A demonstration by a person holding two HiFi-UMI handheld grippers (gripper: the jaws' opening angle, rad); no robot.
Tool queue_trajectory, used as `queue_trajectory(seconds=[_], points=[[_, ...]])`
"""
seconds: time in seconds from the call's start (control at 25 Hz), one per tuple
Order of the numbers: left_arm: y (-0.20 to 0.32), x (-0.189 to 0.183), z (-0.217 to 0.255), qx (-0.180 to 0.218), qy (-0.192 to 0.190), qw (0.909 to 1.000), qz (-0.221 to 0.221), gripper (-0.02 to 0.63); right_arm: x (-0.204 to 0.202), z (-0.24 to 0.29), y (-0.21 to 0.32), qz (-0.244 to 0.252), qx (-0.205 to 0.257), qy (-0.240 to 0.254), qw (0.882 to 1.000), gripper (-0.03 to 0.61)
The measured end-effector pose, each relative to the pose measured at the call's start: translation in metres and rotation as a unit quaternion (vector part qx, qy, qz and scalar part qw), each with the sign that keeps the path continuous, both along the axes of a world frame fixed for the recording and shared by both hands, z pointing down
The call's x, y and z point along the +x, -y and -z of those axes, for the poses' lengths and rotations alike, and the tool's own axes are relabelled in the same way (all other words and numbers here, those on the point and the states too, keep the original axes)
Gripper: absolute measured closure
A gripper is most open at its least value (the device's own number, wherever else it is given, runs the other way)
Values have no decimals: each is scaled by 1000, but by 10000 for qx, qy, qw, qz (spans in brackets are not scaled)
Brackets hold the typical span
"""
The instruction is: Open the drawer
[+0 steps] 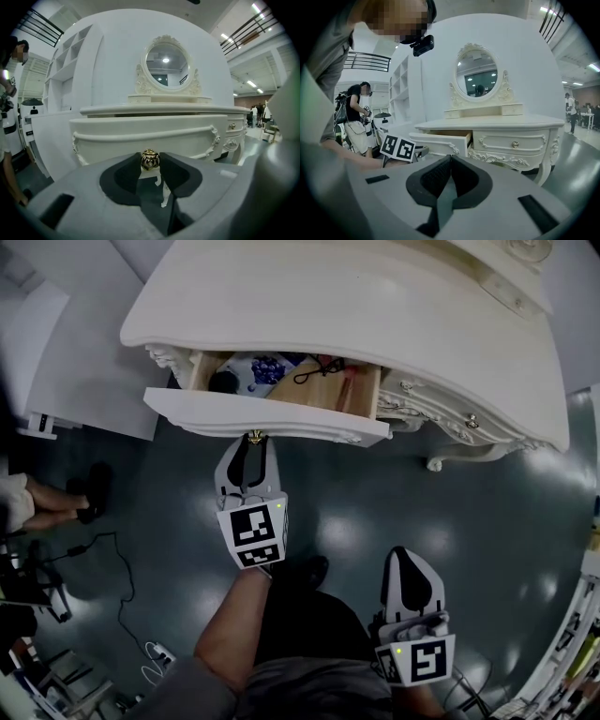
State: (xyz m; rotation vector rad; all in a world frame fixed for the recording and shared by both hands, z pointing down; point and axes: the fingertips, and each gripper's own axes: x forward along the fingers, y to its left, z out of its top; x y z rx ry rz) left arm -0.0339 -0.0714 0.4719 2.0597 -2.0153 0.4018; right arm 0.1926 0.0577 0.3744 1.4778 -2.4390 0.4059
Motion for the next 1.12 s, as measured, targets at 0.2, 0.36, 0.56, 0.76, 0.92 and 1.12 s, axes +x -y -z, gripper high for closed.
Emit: queue_trajectory(seconds=[0.2, 0.36, 0.56, 0.76, 0.92, 1.12], points=[[-11, 0, 0, -17, -79, 10000, -37, 479, -15, 1, -9, 104, -6, -21, 9999, 565], [-23, -1, 0, -18, -98, 9999, -41, 479, -22, 6, -12, 154, 4, -50, 9999, 565], [-38, -1, 0, 5, -158, 9999, -17, 479, -21, 7, -15, 128, 25, -93, 9999, 565], [-64, -3, -2, -28, -206, 9998, -9, 480, -28, 7, -34, 183, 44, -87, 9998, 565], [-74, -4, -3, -30, -236, 9997, 7, 480, -32, 9, -39, 247, 97, -88, 9996, 565], [-77, -5, -2, -42, -248, 9997, 18, 479, -32, 11, -39, 244, 93, -127, 9996, 565]])
